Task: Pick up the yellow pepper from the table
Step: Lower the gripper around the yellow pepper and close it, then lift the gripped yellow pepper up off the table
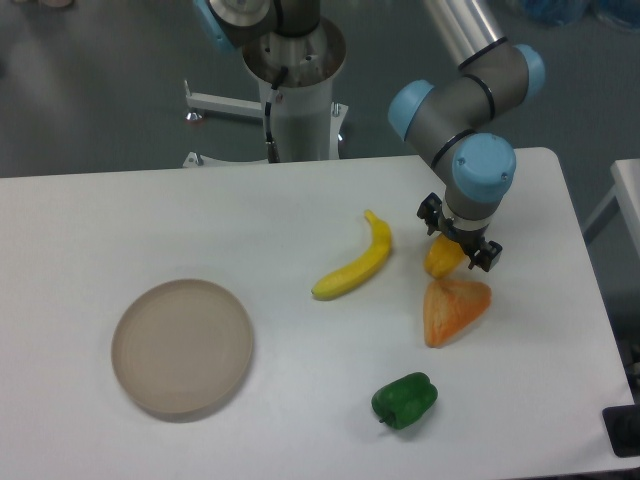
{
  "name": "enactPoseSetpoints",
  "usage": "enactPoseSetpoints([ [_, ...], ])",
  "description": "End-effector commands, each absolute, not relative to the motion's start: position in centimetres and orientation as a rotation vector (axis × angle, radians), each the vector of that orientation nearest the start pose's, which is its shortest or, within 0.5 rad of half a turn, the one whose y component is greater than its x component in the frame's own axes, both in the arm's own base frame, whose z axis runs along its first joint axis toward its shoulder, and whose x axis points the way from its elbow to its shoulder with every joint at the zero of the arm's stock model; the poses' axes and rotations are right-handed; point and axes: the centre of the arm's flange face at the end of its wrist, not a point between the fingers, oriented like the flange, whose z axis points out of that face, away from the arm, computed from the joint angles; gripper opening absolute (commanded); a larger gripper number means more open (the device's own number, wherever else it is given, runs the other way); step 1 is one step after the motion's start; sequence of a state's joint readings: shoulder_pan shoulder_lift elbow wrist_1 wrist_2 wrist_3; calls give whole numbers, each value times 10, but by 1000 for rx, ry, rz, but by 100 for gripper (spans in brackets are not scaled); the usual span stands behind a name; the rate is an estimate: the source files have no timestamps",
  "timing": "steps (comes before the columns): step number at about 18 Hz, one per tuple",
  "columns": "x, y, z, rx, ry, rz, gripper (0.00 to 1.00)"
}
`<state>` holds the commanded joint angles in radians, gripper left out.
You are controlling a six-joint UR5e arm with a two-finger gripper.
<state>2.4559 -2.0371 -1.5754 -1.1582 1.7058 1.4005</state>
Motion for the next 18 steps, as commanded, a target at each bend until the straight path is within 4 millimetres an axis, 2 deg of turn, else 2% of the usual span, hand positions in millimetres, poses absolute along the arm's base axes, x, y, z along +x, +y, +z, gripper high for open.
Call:
enactPoseSetpoints([
  [2,-415,495,261,-3178,844,7,61],
  [4,-420,490,262,-3180,829,5,51],
  [6,-421,489,263,-3179,834,4,47],
  [8,-421,489,265,-3177,841,9,47],
  [10,-427,493,277,-3171,834,39,47],
  [12,-430,498,303,-3143,828,89,47],
  [14,-425,511,323,-3096,834,116,47],
  [18,-409,538,345,-3031,841,146,47],
])
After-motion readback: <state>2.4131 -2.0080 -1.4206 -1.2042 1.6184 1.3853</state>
